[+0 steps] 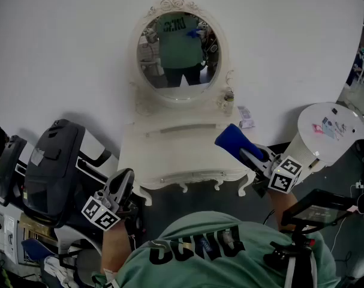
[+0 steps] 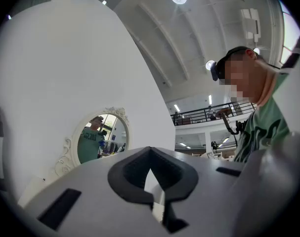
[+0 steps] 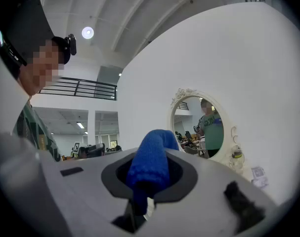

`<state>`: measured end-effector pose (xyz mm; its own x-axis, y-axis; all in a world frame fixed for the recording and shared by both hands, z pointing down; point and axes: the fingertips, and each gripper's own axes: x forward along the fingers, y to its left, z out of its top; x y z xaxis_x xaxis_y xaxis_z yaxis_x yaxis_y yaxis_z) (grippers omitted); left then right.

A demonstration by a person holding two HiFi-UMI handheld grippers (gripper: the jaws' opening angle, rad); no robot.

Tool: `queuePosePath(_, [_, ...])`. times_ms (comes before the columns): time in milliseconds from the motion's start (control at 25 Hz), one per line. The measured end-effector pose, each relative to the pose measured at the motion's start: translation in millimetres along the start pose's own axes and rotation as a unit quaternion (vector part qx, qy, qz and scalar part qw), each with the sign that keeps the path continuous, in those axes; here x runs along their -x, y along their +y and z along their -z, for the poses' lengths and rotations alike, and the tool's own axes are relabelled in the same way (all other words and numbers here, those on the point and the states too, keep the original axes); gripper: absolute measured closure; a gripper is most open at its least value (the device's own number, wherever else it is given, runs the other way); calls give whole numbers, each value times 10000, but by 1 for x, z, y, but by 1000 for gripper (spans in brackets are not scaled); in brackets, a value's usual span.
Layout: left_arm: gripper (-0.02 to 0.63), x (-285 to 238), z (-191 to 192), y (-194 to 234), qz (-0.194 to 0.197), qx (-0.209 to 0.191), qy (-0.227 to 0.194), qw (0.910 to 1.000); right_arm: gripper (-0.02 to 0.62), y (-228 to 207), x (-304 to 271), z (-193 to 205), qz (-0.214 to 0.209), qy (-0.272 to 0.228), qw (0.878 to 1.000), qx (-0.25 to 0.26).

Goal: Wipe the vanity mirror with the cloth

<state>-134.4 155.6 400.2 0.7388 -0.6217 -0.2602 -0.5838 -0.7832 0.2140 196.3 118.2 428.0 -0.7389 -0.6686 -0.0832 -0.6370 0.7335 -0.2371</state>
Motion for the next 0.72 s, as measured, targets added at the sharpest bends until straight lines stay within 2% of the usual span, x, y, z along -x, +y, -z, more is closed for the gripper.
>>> queuePosePath(400, [606,-9,4,-1,42,32,34,10000,545,-4,4,3,-18,-3,10000,-39])
queuePosePath(560, [606,-17,5,-2,63,46,77,9999,545,-2,6,1,-207,-28,9995,-230])
queuePosePath(720, [606,-28,6,-5,104,56,79,9999,543,-2,12,-2,-269,-49,9994,-205])
